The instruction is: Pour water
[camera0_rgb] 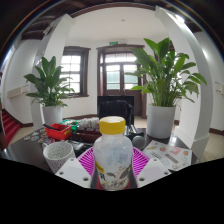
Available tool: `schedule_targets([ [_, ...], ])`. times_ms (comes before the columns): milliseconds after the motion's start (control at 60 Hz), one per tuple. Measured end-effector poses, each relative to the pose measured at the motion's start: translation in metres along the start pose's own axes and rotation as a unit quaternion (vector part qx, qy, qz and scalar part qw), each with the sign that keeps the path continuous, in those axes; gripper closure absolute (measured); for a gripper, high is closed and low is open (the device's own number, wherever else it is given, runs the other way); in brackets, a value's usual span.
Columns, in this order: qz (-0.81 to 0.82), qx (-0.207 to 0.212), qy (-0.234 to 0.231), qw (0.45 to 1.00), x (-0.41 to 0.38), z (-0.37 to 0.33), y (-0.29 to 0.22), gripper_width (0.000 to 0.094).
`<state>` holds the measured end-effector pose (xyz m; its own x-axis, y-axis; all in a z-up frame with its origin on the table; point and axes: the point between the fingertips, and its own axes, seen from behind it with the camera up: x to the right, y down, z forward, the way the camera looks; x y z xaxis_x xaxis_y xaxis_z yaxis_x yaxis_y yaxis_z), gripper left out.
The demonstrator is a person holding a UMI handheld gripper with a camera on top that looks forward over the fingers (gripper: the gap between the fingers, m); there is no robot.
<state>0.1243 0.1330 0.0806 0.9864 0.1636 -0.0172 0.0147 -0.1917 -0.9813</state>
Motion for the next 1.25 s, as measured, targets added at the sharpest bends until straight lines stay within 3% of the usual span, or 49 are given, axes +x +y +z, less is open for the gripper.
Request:
schedule_targets([
  [133, -0.004, -0.012, 0.008, 1.0, 0.003, -0.002, 0.004, 0.0352],
  [200, -0.004, -0.047, 0.016, 0.999, 0.006, -0.004, 0.022, 0.0243],
  [217, -0.003, -0.053, 0.017, 0.998, 0.006, -0.006, 0.025, 0.0172],
  [283, 0.003, -0.055, 0.024, 0.998, 0.004, -0.015, 0.028, 0.0141],
  [517, 0.027, -0.073, 0.066, 0.995, -0.007, -0.109, 0.032, 0.0117],
  [767, 0.042, -0.07, 0.07, 0.994, -0.055, -0.207, 0.019, 0.0111],
  [967, 0.038, -0.04, 0.068, 0.996, -0.073, -0.245, -0.007, 0.0109],
  [1250, 0.037, -0.04, 0.077, 0.996, -0.083, -0.258, -0.01, 0.0109],
])
